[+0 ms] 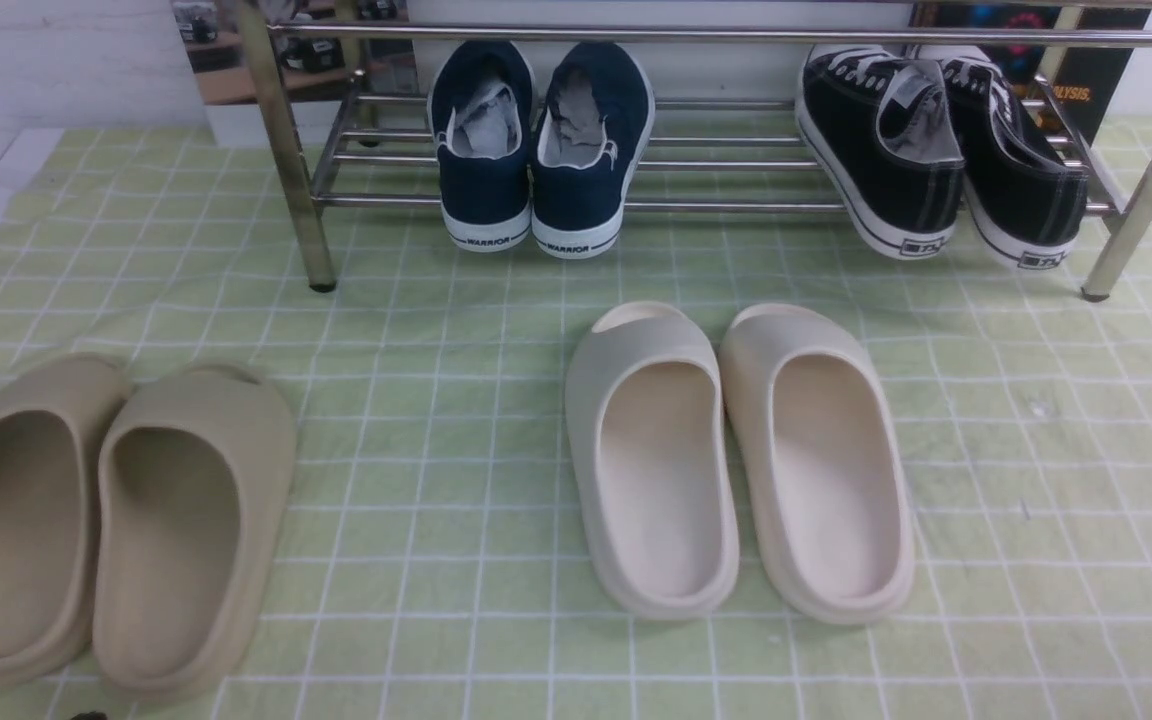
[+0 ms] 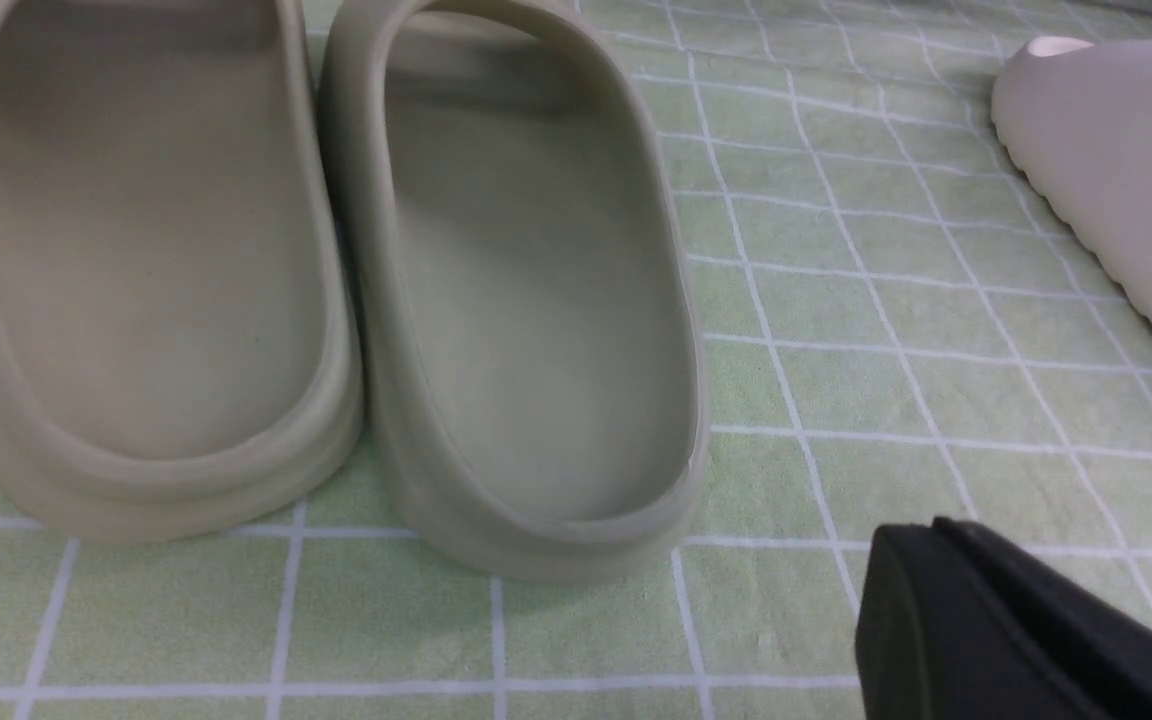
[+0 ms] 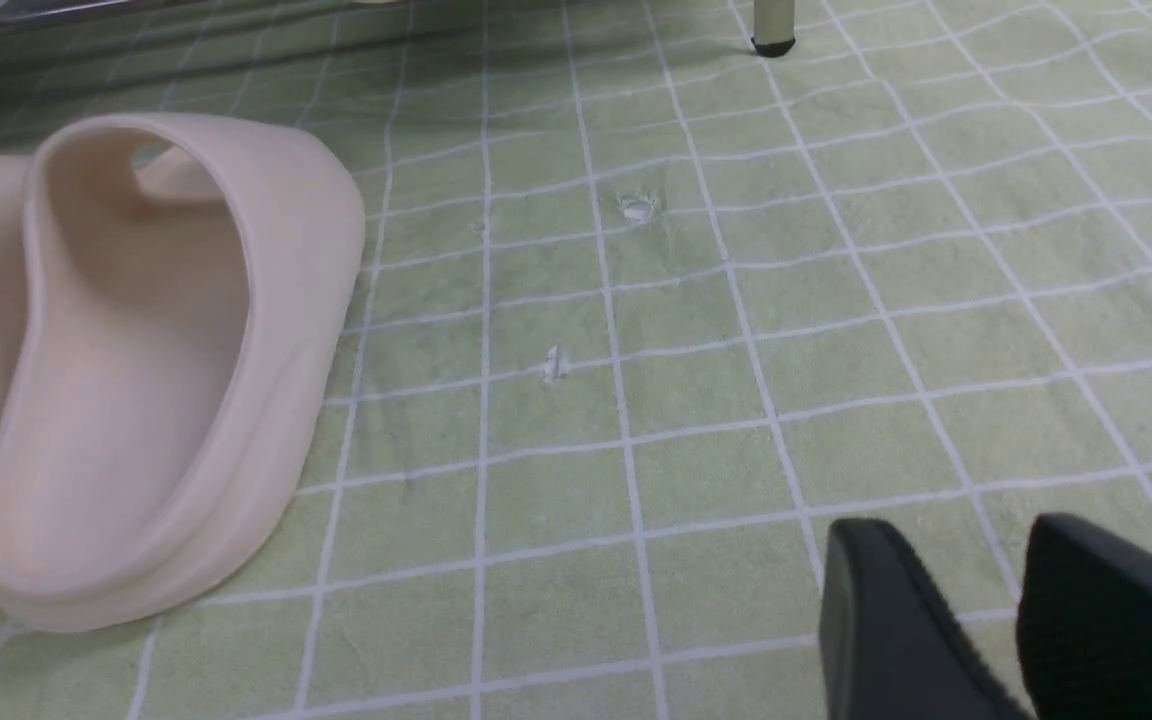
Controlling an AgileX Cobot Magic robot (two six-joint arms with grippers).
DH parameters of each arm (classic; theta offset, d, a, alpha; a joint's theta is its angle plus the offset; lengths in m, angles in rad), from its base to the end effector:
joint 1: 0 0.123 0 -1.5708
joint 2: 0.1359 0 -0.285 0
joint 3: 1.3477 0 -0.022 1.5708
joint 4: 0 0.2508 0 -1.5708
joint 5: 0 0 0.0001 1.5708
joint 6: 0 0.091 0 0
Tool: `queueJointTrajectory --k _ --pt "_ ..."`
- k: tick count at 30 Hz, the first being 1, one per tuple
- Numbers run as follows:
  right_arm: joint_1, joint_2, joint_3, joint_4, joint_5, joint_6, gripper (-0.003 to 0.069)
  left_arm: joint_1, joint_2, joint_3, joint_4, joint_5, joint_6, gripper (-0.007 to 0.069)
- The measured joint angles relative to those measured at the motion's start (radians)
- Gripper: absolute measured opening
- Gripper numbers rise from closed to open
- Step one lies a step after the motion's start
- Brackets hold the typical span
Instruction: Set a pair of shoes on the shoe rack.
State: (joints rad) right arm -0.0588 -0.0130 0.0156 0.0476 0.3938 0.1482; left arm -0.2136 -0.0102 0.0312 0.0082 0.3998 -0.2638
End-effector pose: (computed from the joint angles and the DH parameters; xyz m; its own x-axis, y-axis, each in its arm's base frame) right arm 0.0519 -0.0014 0.1733 -0.2899 0.2083 -0.9341 0.0986 0.9773 0.1874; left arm 0.0509 -0.0107 0.1674 -0.3625 -0.1807 -0.9143 0.1211 0.9636 -0.2385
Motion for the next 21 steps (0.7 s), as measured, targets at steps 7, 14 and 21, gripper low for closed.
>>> queueJointTrajectory --k 7,14,21 --pt "0.000 0.000 0.000 0.000 0.000 0.000 0.0239 0.000 0.000 0.000 0.000 0.000 0.000 0.0006" --pt "0.000 0.000 0.000 0.000 0.000 0.000 0.0239 0.000 0.000 0.000 0.000 0.000 0.000 0.0015" --pt "0.000 0.000 0.000 0.000 0.000 0.000 0.0239 0.000 0.000 0.000 0.000 0.000 0.000 0.0022"
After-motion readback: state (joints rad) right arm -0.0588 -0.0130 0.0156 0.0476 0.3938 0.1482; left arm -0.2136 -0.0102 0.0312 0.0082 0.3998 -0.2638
